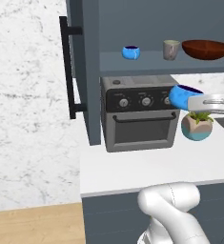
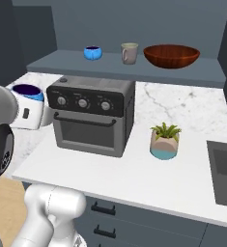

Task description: Gather all objects into one cabinet and sort the glasses and bowls to opposite sides.

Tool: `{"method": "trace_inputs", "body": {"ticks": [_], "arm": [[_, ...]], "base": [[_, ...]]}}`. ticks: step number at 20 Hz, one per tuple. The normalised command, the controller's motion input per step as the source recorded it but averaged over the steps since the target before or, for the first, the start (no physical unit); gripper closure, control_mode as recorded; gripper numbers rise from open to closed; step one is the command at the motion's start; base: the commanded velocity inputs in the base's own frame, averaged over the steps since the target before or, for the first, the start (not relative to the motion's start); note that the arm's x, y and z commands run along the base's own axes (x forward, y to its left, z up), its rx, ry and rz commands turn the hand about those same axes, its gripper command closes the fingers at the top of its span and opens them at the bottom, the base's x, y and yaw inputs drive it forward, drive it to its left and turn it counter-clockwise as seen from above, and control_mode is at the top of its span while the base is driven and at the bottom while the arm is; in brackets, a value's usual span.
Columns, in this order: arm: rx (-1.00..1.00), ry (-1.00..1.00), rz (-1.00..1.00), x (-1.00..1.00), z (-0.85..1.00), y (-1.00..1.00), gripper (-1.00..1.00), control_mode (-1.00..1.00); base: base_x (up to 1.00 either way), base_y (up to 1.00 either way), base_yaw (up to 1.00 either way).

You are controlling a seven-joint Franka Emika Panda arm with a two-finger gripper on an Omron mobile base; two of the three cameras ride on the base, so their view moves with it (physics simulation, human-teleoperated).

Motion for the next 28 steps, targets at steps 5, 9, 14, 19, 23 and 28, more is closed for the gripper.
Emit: {"method": "trace_inputs", "body": {"ticks": [5,9,14,19,23,28], "arm": [[0.00,0.00,0.00,0.00,0.00,0.00,1.00,1.00],[0.00,0.00,0.07,-0.08,0.18,0.25,1.00,-1.00],[0.00,0.00,0.10,-0.20,0.56,0.17,1.00,-1.00],[0.03,0.00,0.06,-0.22,0.70,0.03,1.00,-1.00],[0.10,0.00,0.00,0.11,0.18,-0.03,1.00,-1.00],[0.01,0.00,0.00,0.58,0.00,-0.11,1.00,-1.00]], "base": [[0.15,0.16,0.05],[0.00,0.00,0.00],[0.00,0.00,0.00],[0.00,0.00,0.00],[0.00,0.00,0.00],[0.00,0.00,0.00]]}}
